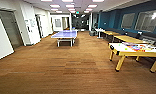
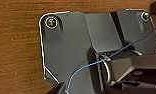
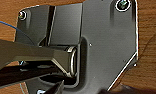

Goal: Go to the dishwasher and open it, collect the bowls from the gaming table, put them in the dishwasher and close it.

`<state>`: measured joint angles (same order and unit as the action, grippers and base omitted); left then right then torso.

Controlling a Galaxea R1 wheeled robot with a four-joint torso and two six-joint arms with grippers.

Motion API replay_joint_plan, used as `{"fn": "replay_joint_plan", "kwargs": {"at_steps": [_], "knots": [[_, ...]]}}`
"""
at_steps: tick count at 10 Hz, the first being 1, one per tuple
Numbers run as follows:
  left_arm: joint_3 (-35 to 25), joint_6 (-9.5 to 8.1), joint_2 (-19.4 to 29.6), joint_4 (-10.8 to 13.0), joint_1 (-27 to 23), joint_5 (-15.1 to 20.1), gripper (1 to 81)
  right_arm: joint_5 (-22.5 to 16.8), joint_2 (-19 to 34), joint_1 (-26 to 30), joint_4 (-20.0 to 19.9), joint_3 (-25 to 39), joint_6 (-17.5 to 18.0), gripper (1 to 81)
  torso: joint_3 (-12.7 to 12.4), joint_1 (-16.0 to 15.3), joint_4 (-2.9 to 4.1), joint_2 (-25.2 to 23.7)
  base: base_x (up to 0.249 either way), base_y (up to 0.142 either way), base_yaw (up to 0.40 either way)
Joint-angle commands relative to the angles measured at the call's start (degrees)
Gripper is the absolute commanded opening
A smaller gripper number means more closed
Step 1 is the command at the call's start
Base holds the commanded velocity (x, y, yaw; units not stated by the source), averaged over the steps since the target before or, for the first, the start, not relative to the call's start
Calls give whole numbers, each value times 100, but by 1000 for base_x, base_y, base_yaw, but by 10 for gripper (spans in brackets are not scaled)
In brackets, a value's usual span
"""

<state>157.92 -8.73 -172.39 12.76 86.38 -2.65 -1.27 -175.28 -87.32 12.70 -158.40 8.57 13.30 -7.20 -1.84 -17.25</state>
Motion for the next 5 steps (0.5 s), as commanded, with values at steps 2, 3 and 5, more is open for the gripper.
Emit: {"fn": "replay_joint_plan", "kwargs": {"at_steps": [2, 3, 5], "knots": [[3, 47, 2, 33, -275, 282, 811, -295, 8, 245, 4, 4, -13, 811, 0, 2, 0, 0, 242, 0, 0], [3, 47, -7, 33, -275, 282, 811, -295, 8, 237, -5, -5, -4, 811, 0, 0, 0, 0, 253, 0, 0], [11, 47, -7, 16, -267, 282, 811, -295, 8, 263, 4, -5, -4, 811, 0, 0, 0, 0, 253, 0, 0]]}}
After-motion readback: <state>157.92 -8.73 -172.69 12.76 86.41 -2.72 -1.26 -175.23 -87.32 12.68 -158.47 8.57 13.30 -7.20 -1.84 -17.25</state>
